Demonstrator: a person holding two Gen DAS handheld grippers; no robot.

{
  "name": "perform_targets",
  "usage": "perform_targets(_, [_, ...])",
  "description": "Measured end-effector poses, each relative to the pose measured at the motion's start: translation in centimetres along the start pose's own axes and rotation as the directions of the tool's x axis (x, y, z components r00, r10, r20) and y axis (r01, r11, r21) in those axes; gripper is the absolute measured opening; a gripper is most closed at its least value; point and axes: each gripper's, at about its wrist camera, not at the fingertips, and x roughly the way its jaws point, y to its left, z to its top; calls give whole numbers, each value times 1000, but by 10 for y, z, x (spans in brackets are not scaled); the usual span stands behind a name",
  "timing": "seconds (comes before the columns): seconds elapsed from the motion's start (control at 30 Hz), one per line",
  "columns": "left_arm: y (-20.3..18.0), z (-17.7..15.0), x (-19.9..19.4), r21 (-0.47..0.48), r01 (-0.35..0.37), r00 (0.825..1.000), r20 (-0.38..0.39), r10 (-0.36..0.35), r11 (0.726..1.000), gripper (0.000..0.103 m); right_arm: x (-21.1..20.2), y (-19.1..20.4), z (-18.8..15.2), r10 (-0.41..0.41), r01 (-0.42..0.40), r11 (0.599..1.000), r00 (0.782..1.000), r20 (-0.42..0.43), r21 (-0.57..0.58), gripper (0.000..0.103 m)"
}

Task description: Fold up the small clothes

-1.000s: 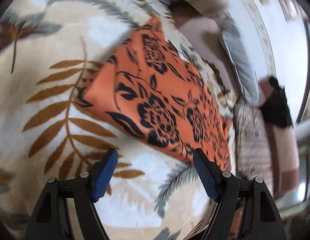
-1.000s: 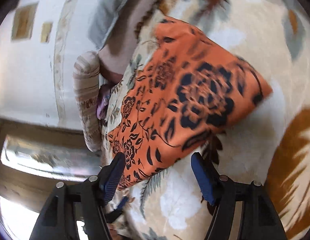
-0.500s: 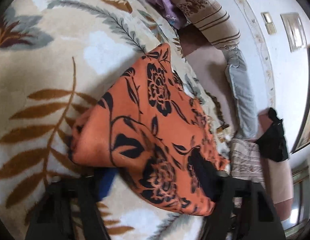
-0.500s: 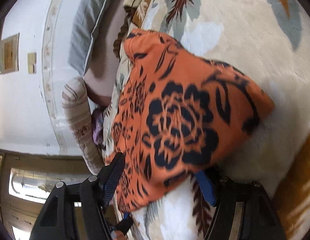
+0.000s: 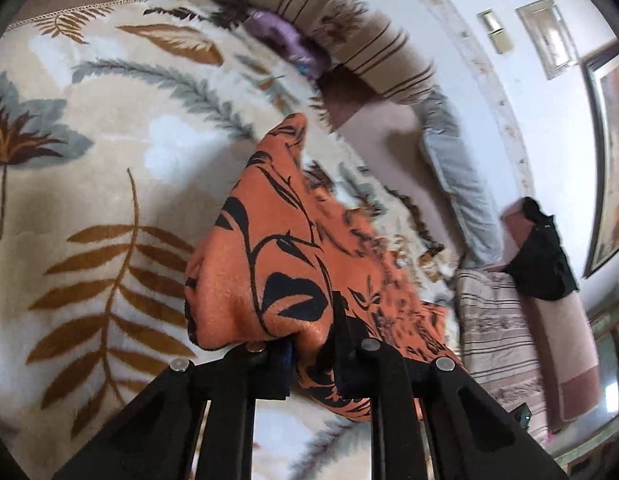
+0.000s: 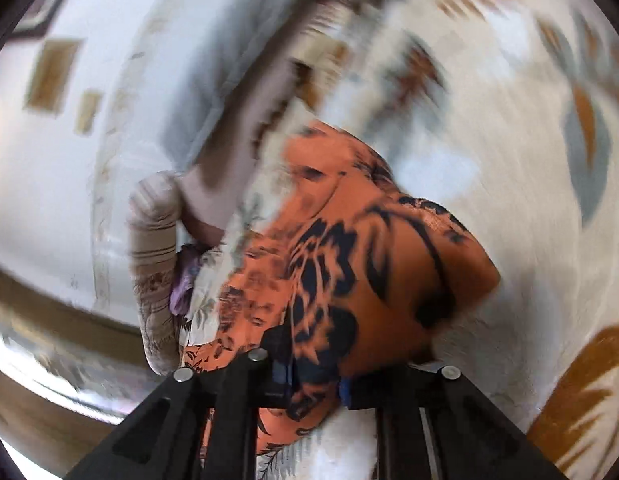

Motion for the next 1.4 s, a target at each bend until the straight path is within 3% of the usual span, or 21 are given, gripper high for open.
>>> perform_targets(0.13, [-2, -10, -25, 17, -30, 1000, -6, 30, 999, 16, -19, 1, -8, 5, -5, 1000, 1000, -18, -8, 14])
perform_targets(0.2, [4, -15, -25, 24, -109, 993, -44, 110, 994, 17, -19, -3, -14, -12, 11, 1000, 997, -74, -6, 14])
perform_targets(0.27, [21, -19, -17, -16, -194, 973, -128, 191, 981, 19, -7, -8, -19, -63, 64, 998, 985, -159, 2, 18])
perform_targets(0.3, [30, -20, -16, -61, -208, 967, -160, 196, 976, 21, -3, -12, -21, -92, 97, 995, 976, -197, 16, 18])
perform_targets(0.4, [44, -16, -30, -154, -166, 976, -169, 140, 974, 24, -7, -26, -17, -64, 91, 991, 968, -243, 102, 20])
perform_targets(0.5, [31, -7, -54, -68, -173, 982, -94, 166, 983, 24, -24, -32, -11, -45, 72, 989, 977, -208, 128, 29])
perform_targets(0.53, [24, -4, -63, -22, -190, 981, -46, 189, 982, 24, -28, -35, -11, -53, 81, 987, 979, -196, 138, 42])
perform_targets(0.57, [16, -2, -69, 24, -202, 979, -7, 203, 979, 24, -33, -41, -12, -54, 85, 983, 982, -182, 163, 70])
perform_targets(0.6, [11, -1, -71, 56, -212, 977, 17, 211, 976, 24, -37, -45, -14, -51, 82, 979, 985, -165, 187, 79])
perform_targets(0.73, [-14, 1, -81, 191, -299, 946, 186, 265, 935, 34, -38, -58, -16, -10, 47, 965, 990, -141, 259, 80])
perform_targets(0.83, [-23, 4, -89, 227, -305, 931, 273, 241, 925, 36, -34, -64, -17, -29, 66, 961, 990, -137, 270, 78])
perform_targets(0.9, [-22, 6, -82, 234, -269, 947, 242, 212, 934, 51, -33, -63, -13, -23, 53, 960, 994, -111, 276, 78])
perform_targets(0.97, [-17, 6, -63, 235, -250, 963, 162, 215, 939, 51, -31, -64, -12, -28, 52, 961, 995, -92, 272, 78])
perform_targets(1.07, [-14, -1, -28, 245, -262, 965, 45, 259, 934, 51, -20, -58, -9, -43, 56, 971, 997, -64, 231, 77])
perform_targets(1.13, [-8, -8, -2, 267, -331, 936, -25, 350, 905, 51, -15, -54, -8, -54, 64, 978, 997, -56, 199, 69])
perform_targets(1.2, [-10, -16, 14, 348, -389, 905, -30, 425, 853, 51, -6, -55, -8, -82, 93, 979, 994, -70, 179, 45])
perform_targets(1.23, [-17, -20, 19, 408, -419, 888, -4, 460, 811, 53, -2, -58, -8, -91, 104, 978, 993, -80, 180, 33])
perform_targets(1.27, [-26, -28, 26, 487, -447, 866, 23, 500, 751, 61, -1, -60, -8, -100, 113, 977, 992, -80, 180, 28])
perform_targets(1.3, [-33, -36, 33, 550, -461, 847, 39, 530, 697, 70, -1, -58, -8, -106, 118, 979, 991, -76, 169, 28])
perform_targets(1.33, [-39, -46, 40, 608, -483, 824, 71, 562, 630, 71, 0, -55, -8, -116, 127, 980, 990, -75, 151, 29])
perform_targets(1.4, [-44, -53, 43, 639, -517, 802, 128, 584, 570, 72, 2, -50, -9, -146, 154, 982, 986, -76, 112, 29])
